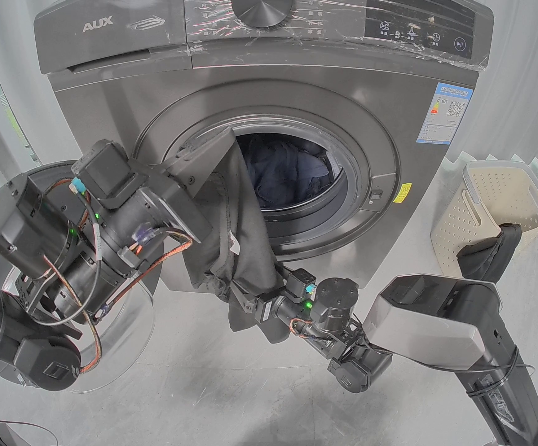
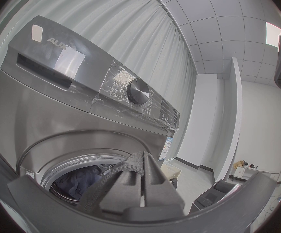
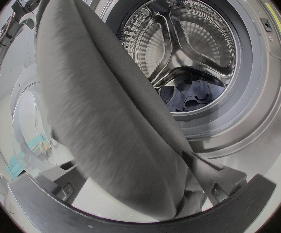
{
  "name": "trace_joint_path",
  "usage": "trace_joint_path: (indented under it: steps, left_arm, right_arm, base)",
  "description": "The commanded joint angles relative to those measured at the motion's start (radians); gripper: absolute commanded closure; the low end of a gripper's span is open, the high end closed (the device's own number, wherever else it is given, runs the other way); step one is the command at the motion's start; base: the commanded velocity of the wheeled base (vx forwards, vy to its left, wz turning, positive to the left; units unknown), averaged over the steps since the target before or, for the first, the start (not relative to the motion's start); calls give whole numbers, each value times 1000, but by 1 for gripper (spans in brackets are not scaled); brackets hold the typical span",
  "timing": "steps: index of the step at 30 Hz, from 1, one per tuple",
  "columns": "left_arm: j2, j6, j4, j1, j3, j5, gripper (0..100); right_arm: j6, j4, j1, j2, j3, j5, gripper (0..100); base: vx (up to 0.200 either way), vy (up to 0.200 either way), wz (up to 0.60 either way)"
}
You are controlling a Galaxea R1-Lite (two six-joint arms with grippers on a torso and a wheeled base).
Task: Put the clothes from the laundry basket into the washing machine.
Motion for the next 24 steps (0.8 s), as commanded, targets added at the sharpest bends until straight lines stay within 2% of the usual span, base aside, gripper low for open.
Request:
trace_joint_path:
  steps: [1,2,3,12,15,19,24]
  left_arm:
    - [0,-2,-2,-6,4,0,100]
    - [0,-2,-2,-6,4,0,100]
    - [0,-2,-2,-6,4,0,100]
    - [8,-2,-2,8,11,2,100]
    - [14,-3,1,29,16,0,100]
    - [18,0,4,75,28,-7,100]
    - [40,1,-1,126,56,-21,100]
  right_arm:
    - [2,-3,-2,3,-21,-3,0]
    - [3,-6,-3,3,-21,-3,0]
    - [3,-9,-3,2,-21,-3,100]
    - [14,-13,-30,-74,7,-3,100]
    - [16,-13,-39,-153,99,-3,100]
    - [11,-12,-48,-284,294,-3,100]
    - [19,-13,-79,-396,472,5,100]
  base:
    - [0,0,0]
    - [0,0,0]
    - [0,0,0]
    - [0,0,0]
    - [0,0,0]
    - [0,0,0]
    - [0,0,0]
